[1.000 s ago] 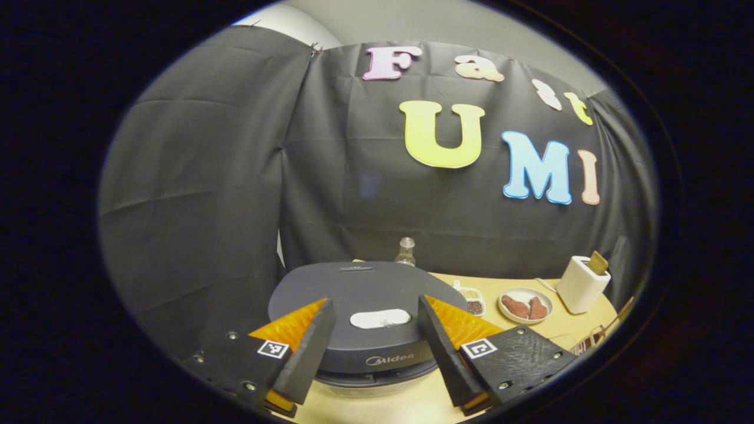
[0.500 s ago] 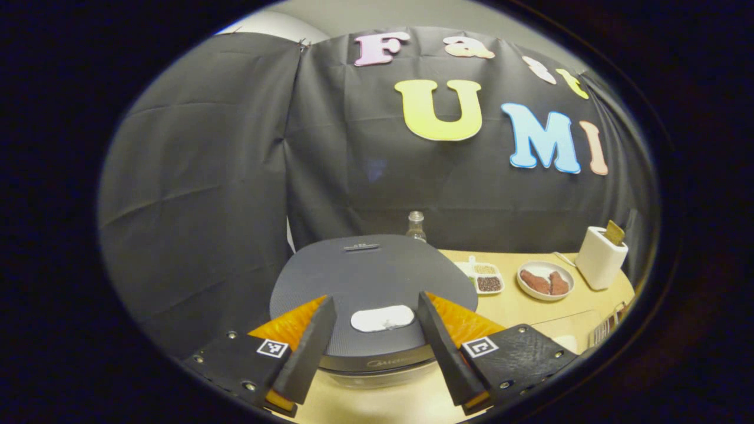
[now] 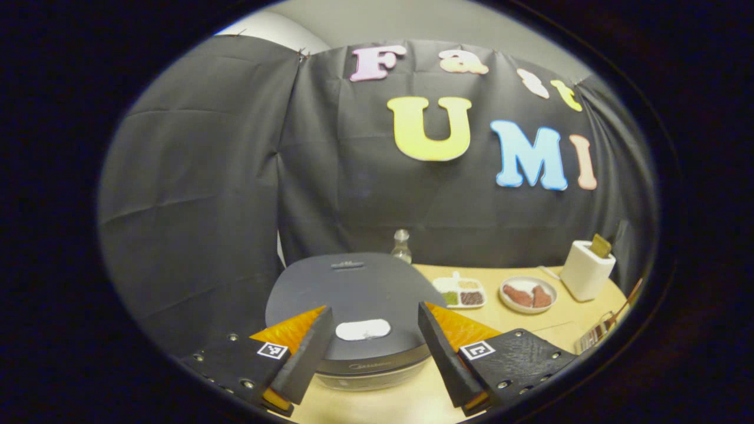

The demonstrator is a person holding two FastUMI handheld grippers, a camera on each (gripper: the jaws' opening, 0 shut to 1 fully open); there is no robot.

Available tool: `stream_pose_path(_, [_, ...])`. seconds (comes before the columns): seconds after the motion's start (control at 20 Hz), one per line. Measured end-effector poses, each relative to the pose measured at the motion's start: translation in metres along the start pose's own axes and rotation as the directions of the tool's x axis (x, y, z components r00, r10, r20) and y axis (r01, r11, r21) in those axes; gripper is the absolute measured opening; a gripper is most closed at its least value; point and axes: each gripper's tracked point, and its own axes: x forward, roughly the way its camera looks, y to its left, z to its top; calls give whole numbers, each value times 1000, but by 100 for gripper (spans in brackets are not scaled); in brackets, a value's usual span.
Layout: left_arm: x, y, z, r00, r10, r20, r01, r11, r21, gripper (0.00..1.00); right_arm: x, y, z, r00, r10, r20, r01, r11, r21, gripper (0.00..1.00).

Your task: Close the left gripper, press the button to open the rice cooker; take a wooden spoon from the chopstick holder with the right hand, scoop a spoonful of rice and pour it into the rice cooker, then put the wooden spoon back into the chopstick holder.

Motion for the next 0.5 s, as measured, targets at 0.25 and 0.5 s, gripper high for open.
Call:
stream_pose_path(0.25, [-88, -38, 69, 988, -20, 151, 16, 999, 33, 86, -14, -3, 12, 995, 64, 71, -63, 998, -12, 98])
stream_pose_path(0.5, [-158, -61, 105, 966, -62, 250, 59, 998, 19, 90, -30, -9, 14, 992, 64, 108, -64, 998, 5, 98])
